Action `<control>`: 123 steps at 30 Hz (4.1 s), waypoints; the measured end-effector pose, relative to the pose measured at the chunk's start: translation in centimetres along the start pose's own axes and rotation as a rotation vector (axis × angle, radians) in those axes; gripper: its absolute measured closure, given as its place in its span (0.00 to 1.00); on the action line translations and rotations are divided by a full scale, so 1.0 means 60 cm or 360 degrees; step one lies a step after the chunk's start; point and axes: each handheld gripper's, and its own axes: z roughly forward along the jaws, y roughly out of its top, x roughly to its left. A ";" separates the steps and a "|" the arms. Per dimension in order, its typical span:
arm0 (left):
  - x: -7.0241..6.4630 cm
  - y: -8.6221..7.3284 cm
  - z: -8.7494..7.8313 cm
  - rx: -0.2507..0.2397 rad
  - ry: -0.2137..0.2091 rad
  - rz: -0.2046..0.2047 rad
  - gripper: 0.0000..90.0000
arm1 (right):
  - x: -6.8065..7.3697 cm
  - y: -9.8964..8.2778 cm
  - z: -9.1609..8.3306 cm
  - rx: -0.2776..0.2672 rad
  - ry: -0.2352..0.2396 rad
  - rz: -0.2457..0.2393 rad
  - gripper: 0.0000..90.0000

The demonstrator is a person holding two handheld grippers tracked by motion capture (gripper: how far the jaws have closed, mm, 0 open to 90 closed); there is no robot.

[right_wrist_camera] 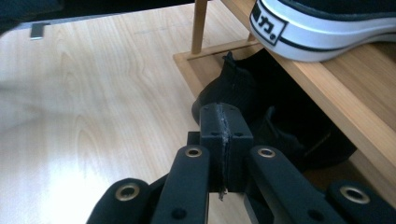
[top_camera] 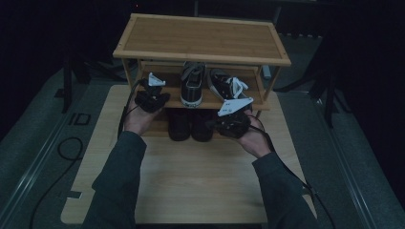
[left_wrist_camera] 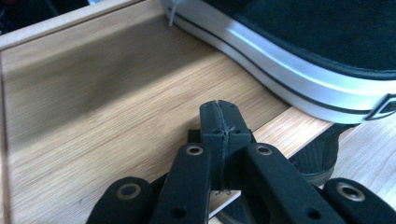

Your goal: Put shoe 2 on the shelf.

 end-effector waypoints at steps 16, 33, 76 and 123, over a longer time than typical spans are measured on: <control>-0.002 0.005 0.003 -0.0004 -0.0078 -0.0035 1.00 | -0.029 -0.045 -0.075 0.0025 -0.0073 0.0024 0.99; -0.004 0.007 0.010 0.0004 -0.0041 -0.0005 1.00 | -0.055 -0.083 -0.151 -0.0038 -0.0183 0.0072 0.99; -0.008 0.008 0.016 -0.0014 -0.0088 -0.0059 1.00 | -0.054 -0.071 -0.119 -0.0068 -0.0072 0.0063 1.00; -0.009 0.008 0.016 -0.0015 -0.0089 -0.0055 1.00 | -0.085 -0.056 -0.081 -0.0136 -0.0104 0.0123 1.00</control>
